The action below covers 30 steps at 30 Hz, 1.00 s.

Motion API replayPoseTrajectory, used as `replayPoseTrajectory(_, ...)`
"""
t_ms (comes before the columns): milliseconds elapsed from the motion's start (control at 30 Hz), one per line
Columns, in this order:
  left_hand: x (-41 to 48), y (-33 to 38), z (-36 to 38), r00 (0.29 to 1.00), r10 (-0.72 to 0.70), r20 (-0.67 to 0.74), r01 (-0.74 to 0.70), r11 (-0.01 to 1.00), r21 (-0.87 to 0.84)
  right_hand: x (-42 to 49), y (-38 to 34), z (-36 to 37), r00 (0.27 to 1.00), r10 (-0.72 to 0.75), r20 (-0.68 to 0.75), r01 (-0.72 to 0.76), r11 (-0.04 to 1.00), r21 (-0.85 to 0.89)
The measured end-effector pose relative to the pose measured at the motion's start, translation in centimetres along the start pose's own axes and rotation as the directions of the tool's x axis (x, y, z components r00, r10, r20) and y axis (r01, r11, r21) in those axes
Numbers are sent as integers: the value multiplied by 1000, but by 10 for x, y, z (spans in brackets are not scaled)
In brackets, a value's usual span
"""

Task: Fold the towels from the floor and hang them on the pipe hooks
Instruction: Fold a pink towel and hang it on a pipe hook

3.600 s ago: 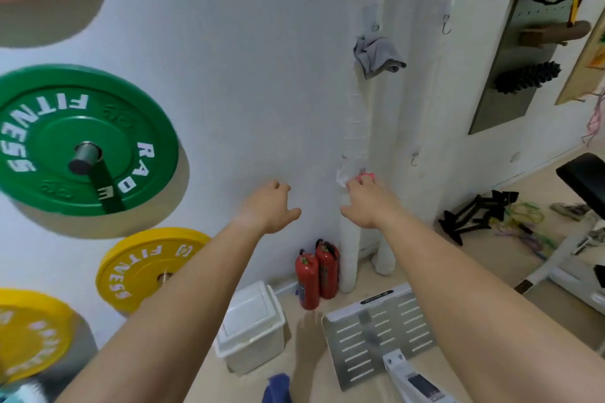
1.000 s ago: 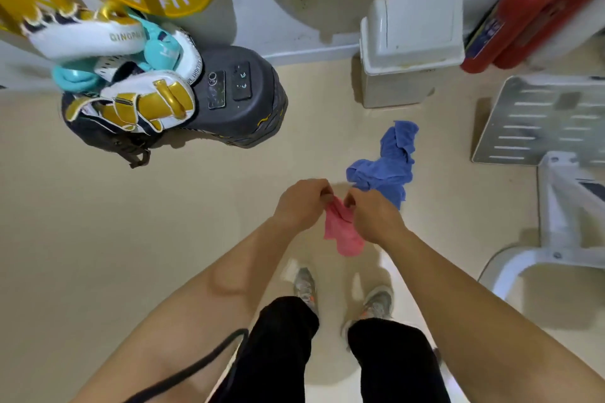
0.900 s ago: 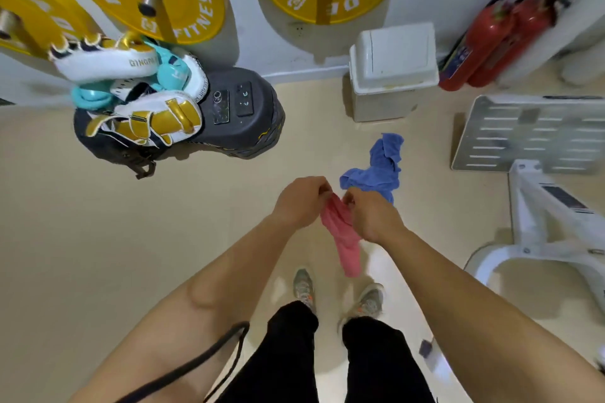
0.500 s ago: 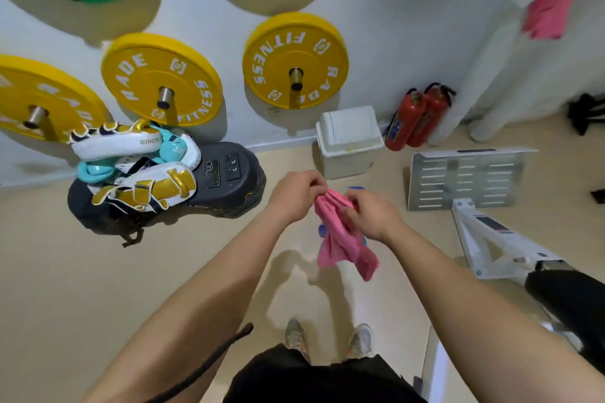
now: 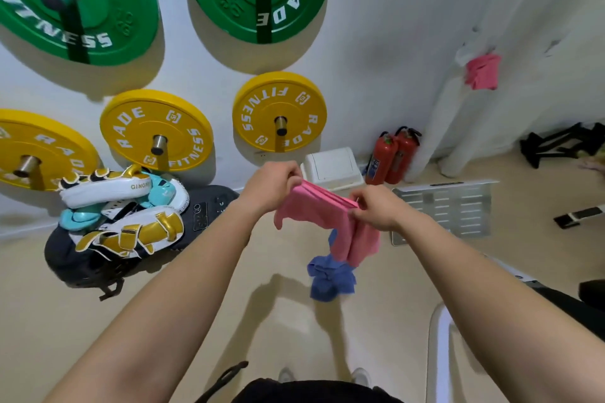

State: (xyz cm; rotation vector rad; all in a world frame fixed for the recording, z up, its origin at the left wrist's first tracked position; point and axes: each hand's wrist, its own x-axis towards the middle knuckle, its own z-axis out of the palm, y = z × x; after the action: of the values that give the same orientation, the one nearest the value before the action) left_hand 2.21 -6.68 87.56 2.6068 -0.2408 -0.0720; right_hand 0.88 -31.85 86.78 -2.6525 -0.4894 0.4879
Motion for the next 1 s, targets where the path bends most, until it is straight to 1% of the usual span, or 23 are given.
replayPoseTrajectory(133,2,-5,-12,997,-24,-73,26,999,27,-3,2,-5,997,17,-73,-21,998,-57)
replayPoseTrajectory(200,2,-8,-17,993,-40,-114,44,999,29,-6,4,-8,992,53,-116,-62,995,-78)
replayPoseTrajectory(300,-1,-10,-22,983,-59,-176,63,998,13,-12,7,-14,985,105,-133,-121,987,-110)
replayPoseTrajectory(400,-4,-14,-28,966,-84,-244,93,995,25,-20,12,-19,968,196,-158,-220,963,-158)
replayPoseTrajectory(467,-6,-16,-31,955,-114,-273,130,991,41,-23,16,-22,956,232,-177,-258,956,-141)
replayPoseTrajectory(500,-8,-17,-31,952,-128,-277,144,989,38,-24,18,-23,955,234,-181,-255,962,-98)
replayPoseTrajectory(567,-11,-13,-27,958,-143,-248,147,989,0,-24,18,-23,963,215,-163,-211,977,44)
replayPoseTrajectory(667,-15,5,-13,982,-95,-164,83,993,-81,-19,4,-20,985,136,-103,-116,976,182)
replayPoseTrajectory(733,-19,19,-2,989,-56,-139,39,992,-124,-15,-13,-17,991,66,-115,-38,972,230)
replayPoseTrajectory(867,-26,37,18,995,-12,-104,-12,973,-230,-6,-37,-7,972,16,-234,52,959,279)
replayPoseTrajectory(1000,-32,40,28,999,-3,-47,-15,929,-371,-4,-38,-1,979,-16,-204,64,971,231)
